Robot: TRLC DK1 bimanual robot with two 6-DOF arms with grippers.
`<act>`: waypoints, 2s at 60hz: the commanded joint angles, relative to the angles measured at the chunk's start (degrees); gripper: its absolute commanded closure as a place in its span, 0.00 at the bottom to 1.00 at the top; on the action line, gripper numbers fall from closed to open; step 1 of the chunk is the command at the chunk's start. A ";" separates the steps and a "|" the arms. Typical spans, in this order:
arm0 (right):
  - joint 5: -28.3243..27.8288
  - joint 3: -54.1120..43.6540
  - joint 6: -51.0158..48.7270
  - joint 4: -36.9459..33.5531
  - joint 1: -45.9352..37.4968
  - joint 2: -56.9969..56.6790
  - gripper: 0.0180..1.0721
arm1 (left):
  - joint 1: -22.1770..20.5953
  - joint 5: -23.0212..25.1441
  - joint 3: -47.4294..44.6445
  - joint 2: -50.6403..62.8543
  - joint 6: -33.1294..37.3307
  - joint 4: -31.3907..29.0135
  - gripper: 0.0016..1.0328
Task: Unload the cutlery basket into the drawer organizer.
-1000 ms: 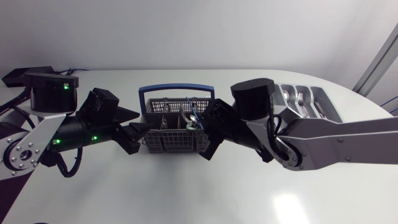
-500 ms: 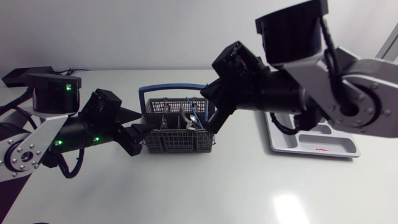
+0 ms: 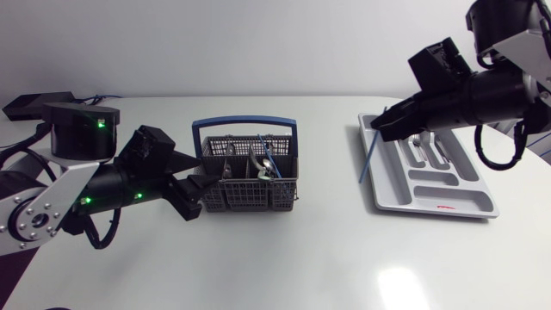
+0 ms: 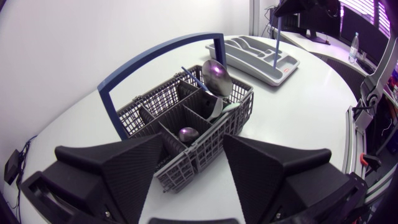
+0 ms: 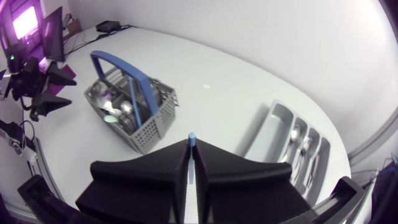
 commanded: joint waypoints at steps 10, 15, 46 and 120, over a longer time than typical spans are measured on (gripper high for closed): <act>-2.55 4.17 -3.01 -0.75 -11.47 11.27 0.95 | -1.86 -1.69 0.49 -0.17 1.24 -0.14 0.33; -2.64 6.28 -3.10 -0.75 -13.93 14.96 0.95 | -2.04 -1.78 0.58 -0.26 1.24 -0.22 0.33; -3.17 21.48 -0.20 -3.56 -18.94 37.63 0.95 | -2.12 -2.04 0.93 0.27 1.33 -0.22 0.33; -0.80 5.22 0.77 5.66 -8.74 20.23 0.23 | 1.92 -1.43 11.91 8.71 4.85 -7.25 0.28</act>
